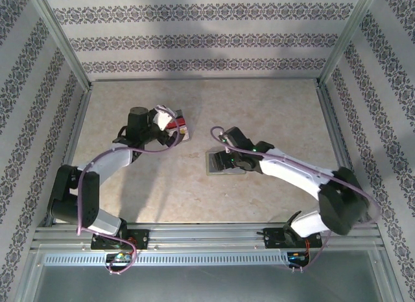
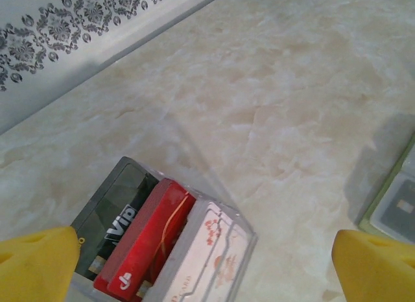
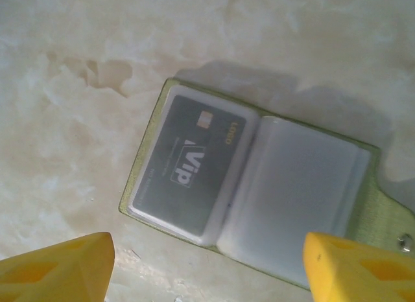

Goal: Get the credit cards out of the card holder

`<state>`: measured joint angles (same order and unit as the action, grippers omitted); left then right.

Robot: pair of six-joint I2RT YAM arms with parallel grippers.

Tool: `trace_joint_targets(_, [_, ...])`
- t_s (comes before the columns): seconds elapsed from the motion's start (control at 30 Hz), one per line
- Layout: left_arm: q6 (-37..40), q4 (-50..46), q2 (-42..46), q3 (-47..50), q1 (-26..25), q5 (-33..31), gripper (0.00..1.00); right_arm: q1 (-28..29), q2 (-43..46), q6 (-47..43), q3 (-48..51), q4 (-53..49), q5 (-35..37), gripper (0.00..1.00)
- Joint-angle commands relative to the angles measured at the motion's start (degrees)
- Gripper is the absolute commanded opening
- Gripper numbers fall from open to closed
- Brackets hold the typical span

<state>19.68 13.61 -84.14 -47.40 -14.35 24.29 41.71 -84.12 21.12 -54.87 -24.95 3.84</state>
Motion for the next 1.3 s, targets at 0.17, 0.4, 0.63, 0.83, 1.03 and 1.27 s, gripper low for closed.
trace_joint_targets(0.17, [-16.49, -0.34, 8.09, 7.20, -8.73, -21.24, 1.00, 4.12, -13.25, 1.46, -10.27, -5.38, 1.49, 0.73])
trace_joint_targets(0.4, [-35.77, 2.80, 18.37, 17.93, -8.76, -33.50, 1.00, 4.74, -17.96, 3.80, -12.37, -7.22, 4.43, 0.75])
trace_joint_targets(0.63, [-40.03, -3.44, 20.48, 18.04, -8.77, -38.32, 1.00, 4.09, -19.87, 4.55, -11.85, -7.13, 6.35, 0.75])
trace_joint_targets(0.83, [-42.75, -2.48, 19.22, 18.78, -8.81, -38.80, 1.00, 4.13, -21.43, 4.45, -12.28, -6.54, 6.44, 0.75])
trace_joint_targets(1.03, [-44.03, -1.74, 17.48, 18.43, -8.79, -37.59, 1.00, 3.14, -22.41, 4.84, -12.08, -6.13, 6.31, 0.66])
trace_joint_targets(1.27, [-43.90, -2.71, 17.32, 17.35, -8.77, -35.87, 1.00, 1.76, -20.94, 5.59, -9.49, -3.50, 4.01, 0.53])
